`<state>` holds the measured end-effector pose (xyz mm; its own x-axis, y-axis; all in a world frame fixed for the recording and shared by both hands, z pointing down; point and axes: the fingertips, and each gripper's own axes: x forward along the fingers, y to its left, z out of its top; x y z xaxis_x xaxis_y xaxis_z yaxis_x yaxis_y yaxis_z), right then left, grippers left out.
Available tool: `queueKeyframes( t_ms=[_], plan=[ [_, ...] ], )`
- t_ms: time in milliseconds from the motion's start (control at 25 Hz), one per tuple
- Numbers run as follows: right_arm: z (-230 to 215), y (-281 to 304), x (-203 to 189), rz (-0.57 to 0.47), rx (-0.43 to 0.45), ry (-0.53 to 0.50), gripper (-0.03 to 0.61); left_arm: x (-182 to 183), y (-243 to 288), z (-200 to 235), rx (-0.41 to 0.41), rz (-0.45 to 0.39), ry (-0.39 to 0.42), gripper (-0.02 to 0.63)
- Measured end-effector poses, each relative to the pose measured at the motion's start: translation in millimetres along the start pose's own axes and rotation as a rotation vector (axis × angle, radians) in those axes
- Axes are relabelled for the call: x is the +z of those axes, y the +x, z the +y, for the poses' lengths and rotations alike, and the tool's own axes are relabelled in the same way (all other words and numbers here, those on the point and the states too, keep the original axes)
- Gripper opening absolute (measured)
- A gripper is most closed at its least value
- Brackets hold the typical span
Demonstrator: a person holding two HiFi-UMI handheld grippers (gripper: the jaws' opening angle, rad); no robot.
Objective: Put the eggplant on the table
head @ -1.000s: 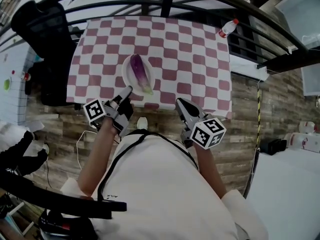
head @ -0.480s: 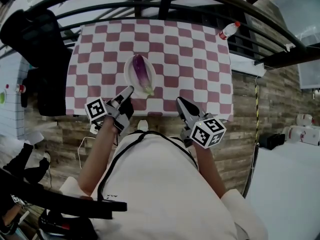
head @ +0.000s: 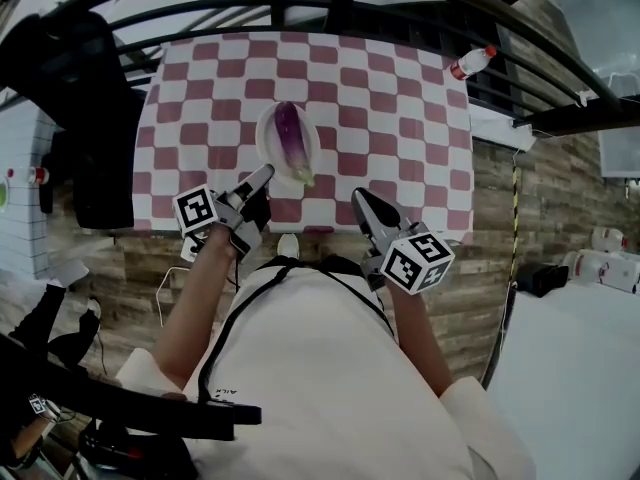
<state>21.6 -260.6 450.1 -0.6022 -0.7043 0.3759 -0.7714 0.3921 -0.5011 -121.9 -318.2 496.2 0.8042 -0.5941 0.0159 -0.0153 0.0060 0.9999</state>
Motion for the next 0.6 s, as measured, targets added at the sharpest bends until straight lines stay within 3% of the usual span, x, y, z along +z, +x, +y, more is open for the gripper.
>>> queueKeyframes(
  t_ms=[600],
  plan=[
    [-3, 1, -2, 0.054, 0.091, -0.035, 0.006, -7, 15, 5, -0.013, -0.079, -0.011, 0.034]
  ],
)
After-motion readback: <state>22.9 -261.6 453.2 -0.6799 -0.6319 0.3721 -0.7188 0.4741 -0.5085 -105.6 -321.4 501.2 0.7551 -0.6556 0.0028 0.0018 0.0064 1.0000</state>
